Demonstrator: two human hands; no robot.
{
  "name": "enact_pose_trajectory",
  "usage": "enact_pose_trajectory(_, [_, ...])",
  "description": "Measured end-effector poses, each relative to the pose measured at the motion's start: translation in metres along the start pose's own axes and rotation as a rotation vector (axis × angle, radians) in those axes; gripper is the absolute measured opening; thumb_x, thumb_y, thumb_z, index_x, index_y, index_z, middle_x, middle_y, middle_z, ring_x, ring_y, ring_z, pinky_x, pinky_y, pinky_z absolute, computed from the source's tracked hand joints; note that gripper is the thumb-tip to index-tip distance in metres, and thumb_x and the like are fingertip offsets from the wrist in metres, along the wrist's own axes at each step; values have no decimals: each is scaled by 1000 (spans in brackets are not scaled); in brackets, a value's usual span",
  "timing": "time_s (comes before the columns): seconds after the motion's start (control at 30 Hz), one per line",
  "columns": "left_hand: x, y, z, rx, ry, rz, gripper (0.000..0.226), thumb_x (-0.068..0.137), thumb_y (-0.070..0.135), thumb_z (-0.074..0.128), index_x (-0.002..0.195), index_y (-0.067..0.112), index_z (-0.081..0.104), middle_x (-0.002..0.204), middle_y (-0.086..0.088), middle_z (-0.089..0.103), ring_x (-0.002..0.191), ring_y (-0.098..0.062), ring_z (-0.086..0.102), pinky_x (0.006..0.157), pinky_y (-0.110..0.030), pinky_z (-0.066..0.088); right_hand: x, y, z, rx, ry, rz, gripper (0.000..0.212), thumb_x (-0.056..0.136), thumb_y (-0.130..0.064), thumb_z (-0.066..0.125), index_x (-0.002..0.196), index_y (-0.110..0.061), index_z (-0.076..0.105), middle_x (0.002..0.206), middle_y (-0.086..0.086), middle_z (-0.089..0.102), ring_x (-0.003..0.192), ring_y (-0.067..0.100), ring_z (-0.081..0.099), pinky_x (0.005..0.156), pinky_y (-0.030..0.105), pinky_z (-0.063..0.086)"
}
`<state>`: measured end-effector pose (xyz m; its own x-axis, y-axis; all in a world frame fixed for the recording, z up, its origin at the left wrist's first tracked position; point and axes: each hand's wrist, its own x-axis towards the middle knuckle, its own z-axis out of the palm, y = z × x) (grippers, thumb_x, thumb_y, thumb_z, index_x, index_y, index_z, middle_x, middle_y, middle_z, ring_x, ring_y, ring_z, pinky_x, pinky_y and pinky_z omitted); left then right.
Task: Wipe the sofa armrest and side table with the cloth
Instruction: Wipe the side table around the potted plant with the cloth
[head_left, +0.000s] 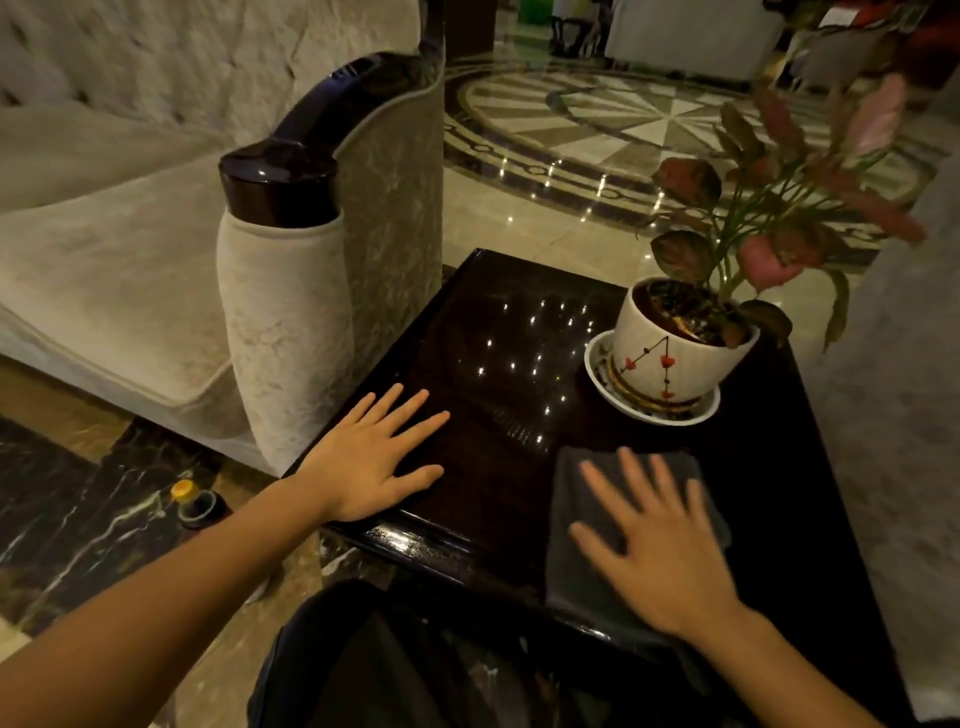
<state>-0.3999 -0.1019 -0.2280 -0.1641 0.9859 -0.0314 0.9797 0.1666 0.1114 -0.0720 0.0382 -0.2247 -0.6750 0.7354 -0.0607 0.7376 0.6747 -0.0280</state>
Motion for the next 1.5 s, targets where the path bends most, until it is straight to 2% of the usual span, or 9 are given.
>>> enact_pose_trajectory(0.13, [1,0,0,-26,-2,2,75,84,82,6,151,50,-3,164,11,-9,149,-15,-20,122,-39,-10,26,3,-13,58,-75,453,87,82,-80,4,158,-39,-1,169,12,-1,153,41,-4,122,60,0])
enact_pose_trajectory(0.3, [-3,1,0,-51,34,-7,78,86,81,14,154,43,8,165,9,-1,151,-14,-13,122,-36,-7,53,-116,1,85,-28,136,86,85,-77,4,159,-33,-1,167,19,-4,151,45,-9,120,60,-6])
enact_pose_trajectory(0.4, [-5,1,-1,-46,55,5,79,87,80,15,155,39,11,166,8,3,151,-14,-10,121,-35,-7,50,-104,1,79,-12,-50,82,85,-76,-1,158,-38,-3,169,11,-4,153,37,-11,122,55,-7])
enact_pose_trajectory(0.67, [-2,2,1,-153,153,-109,99,81,85,27,157,24,9,166,3,-3,151,-14,-7,123,-35,7,51,-76,1,50,-17,117,87,81,-76,-5,158,-36,-3,169,11,-4,153,38,-8,122,57,-5])
enact_pose_trajectory(0.87, [-7,4,-2,-225,258,-63,90,90,73,33,157,23,1,165,0,-14,152,-14,-6,122,-34,15,157,-121,-11,79,-58,-416,78,86,-80,15,155,-48,2,169,0,-3,155,28,-7,124,49,-5])
enact_pose_trajectory(1.03, [-7,8,-1,-216,319,-112,101,81,85,36,156,31,-4,165,3,-16,151,-14,-16,122,-40,8,197,-136,-23,85,-92,-166,77,92,-76,20,158,-41,2,169,4,-7,154,36,-10,122,54,-5])
enact_pose_trajectory(1.23, [-6,7,-2,-257,359,-92,95,84,81,40,156,31,3,166,4,-7,152,-15,-10,123,-47,8,159,-126,-7,47,-23,-863,70,91,-77,19,154,-47,11,169,-1,6,153,24,-2,121,45,-3])
enact_pose_trajectory(1.4, [-12,22,-14,-118,187,-137,96,82,85,24,157,28,7,166,1,-5,151,-18,-13,123,-46,-1,221,-112,-14,117,-53,-198,71,93,-74,21,156,-47,6,170,-1,0,155,32,-4,122,52,-3])
enact_pose_trajectory(1.5, [-29,51,-7,-56,175,-48,92,80,87,27,153,31,25,164,-2,20,151,-30,11,122,-49,3,251,-115,-14,110,-117,-174,77,86,-82,14,155,-49,0,169,-2,-7,153,35,-11,121,56,-6])
